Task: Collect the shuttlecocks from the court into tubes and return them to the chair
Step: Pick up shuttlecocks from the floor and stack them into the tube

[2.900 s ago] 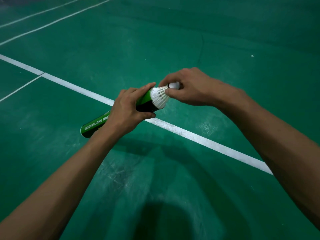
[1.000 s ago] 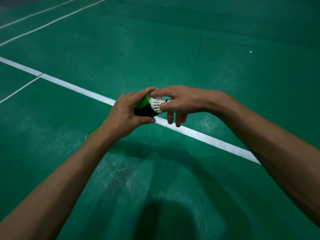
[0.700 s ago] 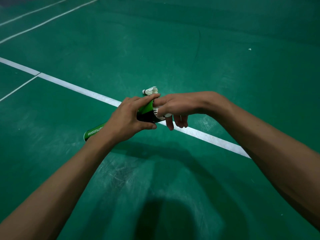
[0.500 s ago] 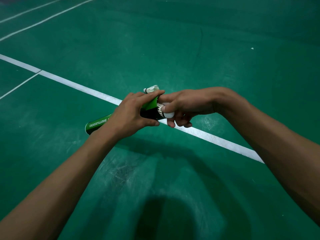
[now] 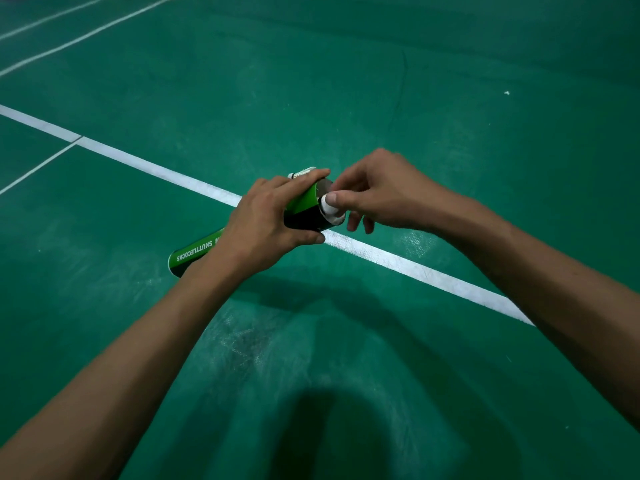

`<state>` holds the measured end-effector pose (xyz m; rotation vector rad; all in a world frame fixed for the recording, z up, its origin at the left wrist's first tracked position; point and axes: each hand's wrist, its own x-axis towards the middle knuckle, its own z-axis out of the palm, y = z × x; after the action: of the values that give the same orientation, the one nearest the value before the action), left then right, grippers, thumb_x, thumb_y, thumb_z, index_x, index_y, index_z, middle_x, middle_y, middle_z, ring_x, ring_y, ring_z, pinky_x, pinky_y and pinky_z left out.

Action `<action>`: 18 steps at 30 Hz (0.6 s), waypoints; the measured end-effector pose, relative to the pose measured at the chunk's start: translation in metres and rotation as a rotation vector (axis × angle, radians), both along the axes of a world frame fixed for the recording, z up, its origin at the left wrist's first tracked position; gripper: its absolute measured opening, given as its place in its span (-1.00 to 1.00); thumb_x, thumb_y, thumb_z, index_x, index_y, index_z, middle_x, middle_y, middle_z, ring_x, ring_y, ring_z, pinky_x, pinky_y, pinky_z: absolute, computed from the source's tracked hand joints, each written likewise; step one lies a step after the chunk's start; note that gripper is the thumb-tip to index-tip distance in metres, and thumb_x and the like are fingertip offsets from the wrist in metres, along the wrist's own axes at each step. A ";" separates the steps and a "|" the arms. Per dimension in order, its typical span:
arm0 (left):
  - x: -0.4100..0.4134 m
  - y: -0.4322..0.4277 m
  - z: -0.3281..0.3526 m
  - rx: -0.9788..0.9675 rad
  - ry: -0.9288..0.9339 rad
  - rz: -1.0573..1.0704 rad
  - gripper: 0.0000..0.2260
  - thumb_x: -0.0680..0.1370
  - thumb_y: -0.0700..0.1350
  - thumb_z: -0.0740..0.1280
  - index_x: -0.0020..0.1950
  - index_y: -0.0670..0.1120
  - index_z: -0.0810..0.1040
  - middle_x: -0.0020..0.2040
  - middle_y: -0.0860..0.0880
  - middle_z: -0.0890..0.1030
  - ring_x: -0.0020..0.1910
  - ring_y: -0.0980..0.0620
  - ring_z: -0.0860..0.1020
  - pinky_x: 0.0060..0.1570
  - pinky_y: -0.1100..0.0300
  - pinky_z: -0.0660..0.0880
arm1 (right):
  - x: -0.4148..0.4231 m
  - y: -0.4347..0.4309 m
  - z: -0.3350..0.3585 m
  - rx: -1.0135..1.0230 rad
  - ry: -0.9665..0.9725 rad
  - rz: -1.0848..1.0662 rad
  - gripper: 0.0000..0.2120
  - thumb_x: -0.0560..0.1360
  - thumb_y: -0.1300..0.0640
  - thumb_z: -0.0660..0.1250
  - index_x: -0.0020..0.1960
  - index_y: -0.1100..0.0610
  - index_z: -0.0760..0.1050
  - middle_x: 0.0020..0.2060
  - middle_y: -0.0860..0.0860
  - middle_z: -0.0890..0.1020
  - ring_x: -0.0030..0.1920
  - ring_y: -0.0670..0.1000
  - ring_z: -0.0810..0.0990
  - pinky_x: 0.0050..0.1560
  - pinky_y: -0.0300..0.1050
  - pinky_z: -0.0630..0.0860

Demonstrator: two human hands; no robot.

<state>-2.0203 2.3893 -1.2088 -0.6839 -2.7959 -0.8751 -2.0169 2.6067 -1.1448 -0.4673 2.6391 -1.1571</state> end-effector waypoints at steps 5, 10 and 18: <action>-0.003 -0.002 -0.001 -0.018 0.002 0.029 -0.14 0.27 0.29 0.49 0.55 0.22 0.37 0.22 0.00 0.62 0.14 -0.11 0.52 0.19 -0.11 0.46 | 0.006 -0.026 -0.015 -0.028 0.182 -0.108 -0.82 0.57 0.23 0.32 -0.12 0.19 0.68 -0.35 0.10 0.69 -0.45 -0.05 0.67 -0.50 -0.37 0.42; 0.003 -0.003 0.002 0.029 0.004 0.049 -0.17 0.27 0.23 0.53 0.54 0.23 0.40 0.16 0.00 0.61 0.11 -0.09 0.49 0.17 -0.06 0.46 | 0.004 -0.027 -0.014 -0.131 0.159 -0.203 -0.87 0.55 0.16 0.40 -0.12 0.13 0.71 -0.36 0.11 0.70 -0.47 -0.02 0.67 -0.51 -0.25 0.51; 0.006 -0.004 0.000 -0.056 0.005 0.047 -0.14 0.32 0.12 0.64 0.57 0.22 0.37 0.19 0.00 0.59 0.11 -0.07 0.44 0.14 -0.02 0.42 | 0.010 -0.029 -0.016 0.001 0.133 -0.198 -0.84 0.45 0.22 0.33 -0.20 0.14 0.69 -0.42 0.09 0.68 -0.46 -0.04 0.68 -0.39 -0.08 0.65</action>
<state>-2.0138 2.3851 -1.2086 -0.6249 -2.8292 -0.7881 -2.0065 2.5775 -1.1610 -0.2969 2.8545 -1.2196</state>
